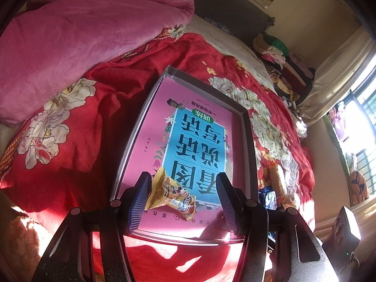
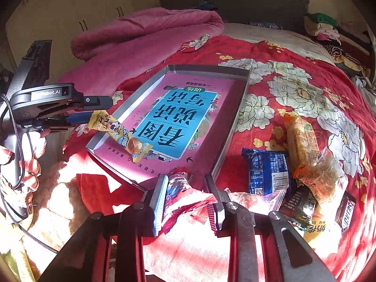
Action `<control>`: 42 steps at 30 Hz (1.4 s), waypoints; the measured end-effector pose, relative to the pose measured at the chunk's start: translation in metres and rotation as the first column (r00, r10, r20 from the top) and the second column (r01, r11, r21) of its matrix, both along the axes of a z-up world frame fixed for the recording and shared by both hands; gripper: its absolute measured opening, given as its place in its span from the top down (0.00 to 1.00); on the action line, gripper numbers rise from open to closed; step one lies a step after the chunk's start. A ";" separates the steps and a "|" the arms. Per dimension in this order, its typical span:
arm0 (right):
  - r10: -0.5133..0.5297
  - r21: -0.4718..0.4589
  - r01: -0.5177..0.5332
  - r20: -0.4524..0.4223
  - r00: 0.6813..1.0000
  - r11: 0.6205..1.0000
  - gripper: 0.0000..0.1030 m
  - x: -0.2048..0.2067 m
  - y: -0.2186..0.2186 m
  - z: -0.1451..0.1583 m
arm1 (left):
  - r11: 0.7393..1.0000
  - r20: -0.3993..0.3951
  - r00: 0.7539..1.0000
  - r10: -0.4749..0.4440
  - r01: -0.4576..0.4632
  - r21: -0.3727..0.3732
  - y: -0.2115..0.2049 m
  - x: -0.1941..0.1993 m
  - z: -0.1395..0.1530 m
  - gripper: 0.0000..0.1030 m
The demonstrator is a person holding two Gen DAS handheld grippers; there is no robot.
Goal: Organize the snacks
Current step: 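Move both open tools back from the tray to the snack pile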
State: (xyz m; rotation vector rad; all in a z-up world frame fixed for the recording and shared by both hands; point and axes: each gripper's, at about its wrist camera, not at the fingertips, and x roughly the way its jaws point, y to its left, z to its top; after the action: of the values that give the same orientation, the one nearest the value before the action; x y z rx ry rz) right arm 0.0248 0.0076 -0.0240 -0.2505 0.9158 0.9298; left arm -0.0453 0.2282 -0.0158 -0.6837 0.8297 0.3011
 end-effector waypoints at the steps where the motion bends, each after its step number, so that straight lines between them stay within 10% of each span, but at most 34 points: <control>1: 0.010 -0.002 -0.010 0.009 1.000 1.000 0.70 -0.002 0.003 -0.001 | 1.000 0.001 1.000 -0.004 0.004 0.004 -0.001 0.000 0.001 0.43; 16: 0.073 -0.042 -0.073 0.002 0.997 0.996 0.69 -0.002 0.038 -0.022 | 0.998 0.016 1.000 0.020 -0.021 0.056 0.006 -0.005 0.009 0.38; 20: 0.065 -0.029 -0.064 0.018 0.998 0.998 0.54 -0.002 0.034 -0.017 | 0.997 0.030 0.999 0.041 -0.043 0.066 0.010 -0.008 0.013 0.36; 42: -0.149 0.139 0.136 0.087 0.985 0.981 0.40 0.018 -0.042 0.035 | 0.994 0.072 0.996 -0.058 0.051 0.097 -0.024 0.005 0.036 0.28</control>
State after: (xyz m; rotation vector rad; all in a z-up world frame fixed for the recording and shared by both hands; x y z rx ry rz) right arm 0.0430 -0.0345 0.0111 -0.1133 0.7683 0.8344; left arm -0.0408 0.2042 0.0200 -0.5791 0.7562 0.2627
